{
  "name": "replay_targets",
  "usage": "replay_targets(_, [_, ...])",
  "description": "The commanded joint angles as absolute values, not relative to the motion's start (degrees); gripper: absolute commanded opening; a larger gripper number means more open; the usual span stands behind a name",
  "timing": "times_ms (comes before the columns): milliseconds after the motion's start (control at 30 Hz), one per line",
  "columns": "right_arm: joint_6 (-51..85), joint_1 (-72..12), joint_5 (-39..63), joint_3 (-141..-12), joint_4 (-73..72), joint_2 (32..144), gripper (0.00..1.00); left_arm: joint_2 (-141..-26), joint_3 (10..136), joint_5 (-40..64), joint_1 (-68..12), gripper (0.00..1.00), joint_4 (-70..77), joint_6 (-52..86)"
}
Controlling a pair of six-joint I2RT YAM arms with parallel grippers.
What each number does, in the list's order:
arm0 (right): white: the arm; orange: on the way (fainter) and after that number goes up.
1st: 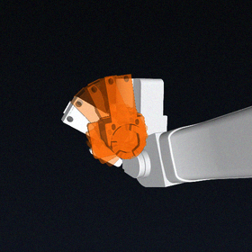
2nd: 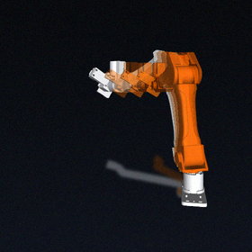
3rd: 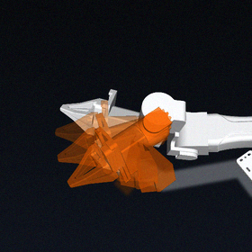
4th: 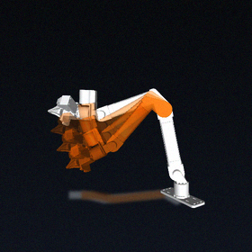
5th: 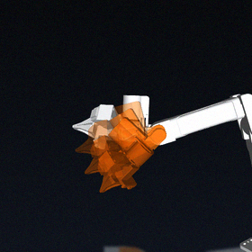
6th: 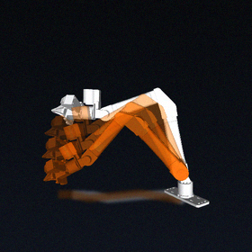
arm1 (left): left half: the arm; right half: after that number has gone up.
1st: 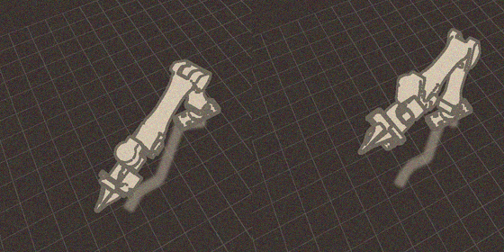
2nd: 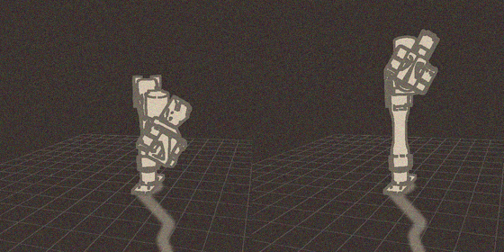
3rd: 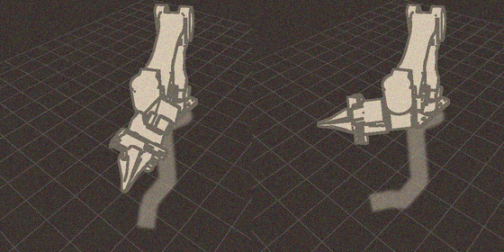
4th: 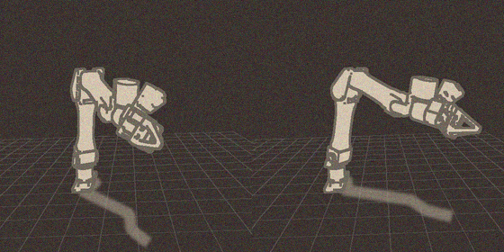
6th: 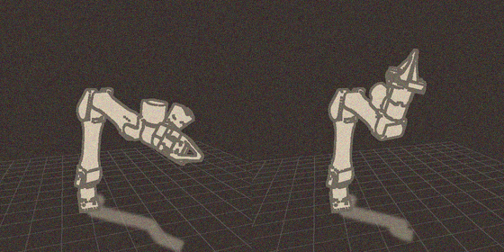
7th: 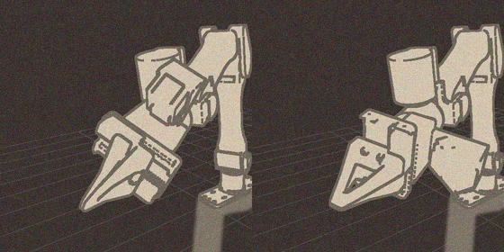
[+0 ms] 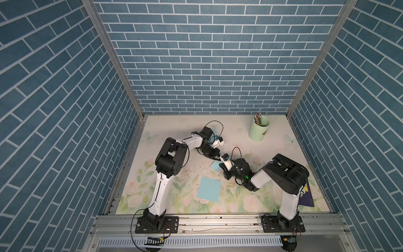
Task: Fold the square paper along the opposite sides
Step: Smooth out the paper at the center of the board.
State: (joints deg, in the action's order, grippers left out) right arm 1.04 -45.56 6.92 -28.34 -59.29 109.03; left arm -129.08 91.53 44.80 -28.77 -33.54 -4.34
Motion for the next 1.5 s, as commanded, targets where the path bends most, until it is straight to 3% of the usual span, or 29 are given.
replay_targets(0, [0.57,-47.73,7.41,-24.97,-52.21,112.53,0.00,-131.20,90.22,37.79,-27.77,0.00,-32.00,-4.48])
replay_targets(767, [4.86,-53.88,7.11,-21.18,-51.80,114.21,0.00,-131.13,90.09,36.55,-27.18,0.00,-31.89,-4.14])
replay_targets(933, [1.83,-52.54,3.20,-20.91,-51.48,102.42,0.00,-129.87,88.88,36.90,-27.07,0.00,-30.18,-1.57])
replay_targets(1067, [2.91,-45.90,-0.03,-22.13,-54.42,95.24,0.00,-127.27,83.91,33.46,-27.07,0.00,-25.10,5.74])
replay_targets(1267, [3.46,-42.50,-2.03,-28.31,-56.56,102.41,0.00,-122.88,74.66,31.41,-27.20,0.00,-16.90,14.37])
replay_targets(1467, [3.42,-42.41,-0.02,-37.60,-53.53,111.43,0.00,-122.34,73.21,30.82,-27.25,0.00,-17.01,13.68])
